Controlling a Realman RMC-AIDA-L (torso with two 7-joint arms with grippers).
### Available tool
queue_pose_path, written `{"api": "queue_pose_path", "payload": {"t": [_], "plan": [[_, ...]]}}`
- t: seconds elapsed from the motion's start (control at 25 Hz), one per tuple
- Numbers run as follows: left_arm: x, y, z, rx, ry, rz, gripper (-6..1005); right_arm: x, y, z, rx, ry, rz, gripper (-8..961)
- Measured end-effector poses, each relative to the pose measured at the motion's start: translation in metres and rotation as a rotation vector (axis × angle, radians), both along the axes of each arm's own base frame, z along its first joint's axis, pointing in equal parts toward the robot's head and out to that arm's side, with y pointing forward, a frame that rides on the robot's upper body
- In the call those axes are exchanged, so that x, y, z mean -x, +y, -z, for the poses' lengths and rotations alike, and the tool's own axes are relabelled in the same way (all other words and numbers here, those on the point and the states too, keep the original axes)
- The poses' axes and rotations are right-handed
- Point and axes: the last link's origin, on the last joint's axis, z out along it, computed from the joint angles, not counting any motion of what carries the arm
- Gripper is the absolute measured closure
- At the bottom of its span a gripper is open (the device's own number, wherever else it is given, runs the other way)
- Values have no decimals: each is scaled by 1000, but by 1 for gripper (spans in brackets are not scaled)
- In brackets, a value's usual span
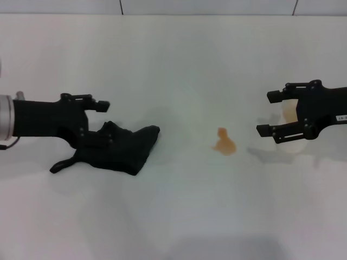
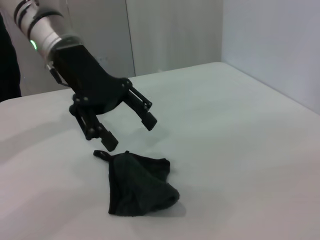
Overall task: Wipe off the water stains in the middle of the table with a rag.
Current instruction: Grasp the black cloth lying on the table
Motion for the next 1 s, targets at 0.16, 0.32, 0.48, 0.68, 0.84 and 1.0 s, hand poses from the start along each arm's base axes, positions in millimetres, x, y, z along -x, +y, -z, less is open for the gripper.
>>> {"api": "queue_pose_path", "payload": {"t": [0.16, 0.32, 0.48, 0.68, 0.84, 1.0], "plan": [[4, 5, -4, 6, 54, -28, 138, 3, 0, 3, 6, 7, -5, 112], [3, 5, -1, 10, 60, -23, 138, 6, 0, 7, 14, 18, -10, 112], [6, 6, 7, 8, 81, -31, 138, 9, 0, 11, 23, 23, -17, 112], [10, 5, 18, 12, 100, -40, 138, 10, -3, 14, 35, 32, -19, 112], [11, 8, 23, 5, 109, -38, 137, 10, -4, 15, 40, 38, -14, 112], [13, 11, 31, 13, 119, -43, 137, 11, -5, 16, 53, 41, -3, 112]]}}
